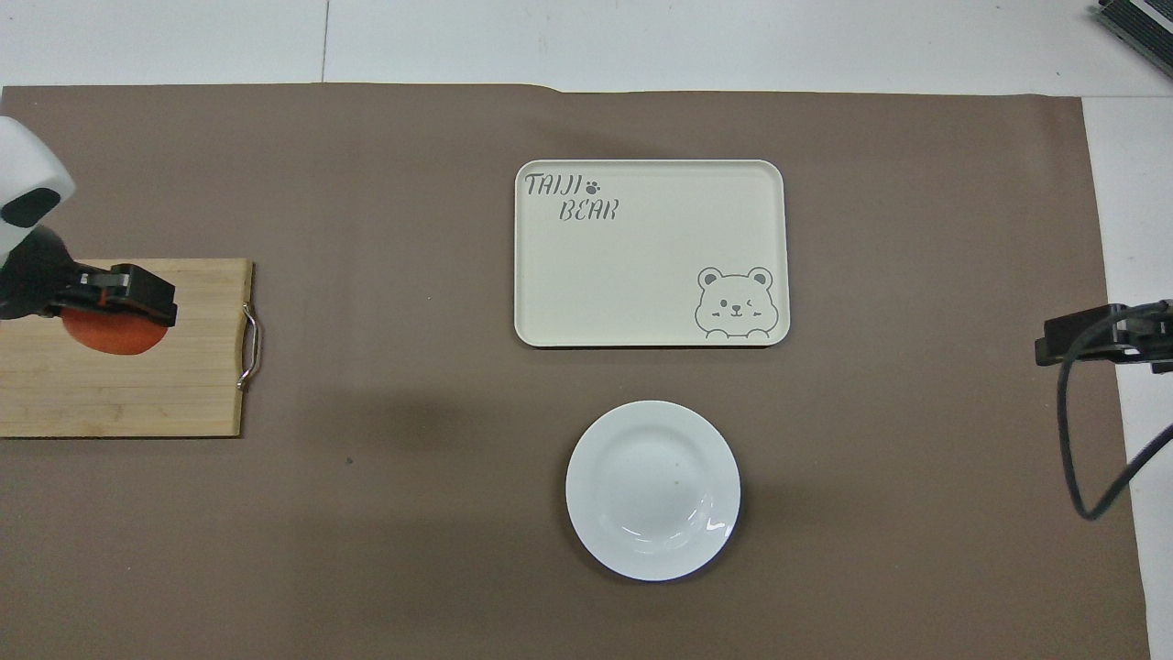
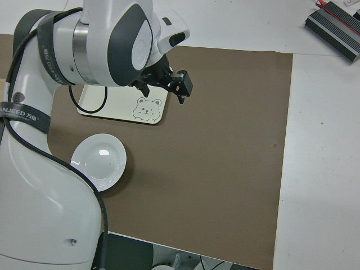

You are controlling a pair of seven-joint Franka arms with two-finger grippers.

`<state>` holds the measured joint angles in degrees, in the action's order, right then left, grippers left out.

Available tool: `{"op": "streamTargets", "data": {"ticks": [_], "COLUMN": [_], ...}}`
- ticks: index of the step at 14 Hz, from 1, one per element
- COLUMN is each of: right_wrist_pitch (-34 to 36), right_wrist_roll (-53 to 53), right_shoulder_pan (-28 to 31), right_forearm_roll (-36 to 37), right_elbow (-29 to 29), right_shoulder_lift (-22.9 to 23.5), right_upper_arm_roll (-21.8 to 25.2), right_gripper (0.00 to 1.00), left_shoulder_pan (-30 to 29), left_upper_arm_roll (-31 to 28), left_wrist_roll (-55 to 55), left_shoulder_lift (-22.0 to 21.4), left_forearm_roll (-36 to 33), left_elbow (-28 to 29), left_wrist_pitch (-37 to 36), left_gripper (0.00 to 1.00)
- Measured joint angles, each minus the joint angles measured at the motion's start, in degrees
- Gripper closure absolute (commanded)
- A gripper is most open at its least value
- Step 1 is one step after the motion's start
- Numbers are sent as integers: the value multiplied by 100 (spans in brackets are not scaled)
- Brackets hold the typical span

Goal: Place orange and plate with both arms
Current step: 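Lift the orange with the left gripper and carry it toward the plate, then lower the orange onto the white plate and open the left gripper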

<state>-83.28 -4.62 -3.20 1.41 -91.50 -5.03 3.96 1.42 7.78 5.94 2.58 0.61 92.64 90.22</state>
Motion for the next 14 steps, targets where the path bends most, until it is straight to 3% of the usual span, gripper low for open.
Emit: {"op": "streamTargets", "data": {"ticks": [5, 10, 14], "right_wrist_pitch": [0, 0, 0], "right_wrist_roll": [0, 0, 0], "right_shoulder_pan": [0, 0, 0], "right_forearm_roll": [0, 0, 0], "right_elbow": [0, 0, 0], "right_shoulder_lift": [0, 0, 0], "right_upper_arm_roll": [0, 0, 0], "right_gripper": [0, 0, 0], "left_shoulder_pan": [1248, 2487, 3402], "left_upper_arm_roll": [39, 46, 45], "left_wrist_roll": [1557, 2935, 3864], "left_shoulder_lift": [69, 218, 671], "left_forearm_roll": [237, 471, 487], "left_elbow": [213, 1073, 1481], "left_wrist_pitch": [358, 1735, 2720], "left_gripper": [100, 100, 100]}}
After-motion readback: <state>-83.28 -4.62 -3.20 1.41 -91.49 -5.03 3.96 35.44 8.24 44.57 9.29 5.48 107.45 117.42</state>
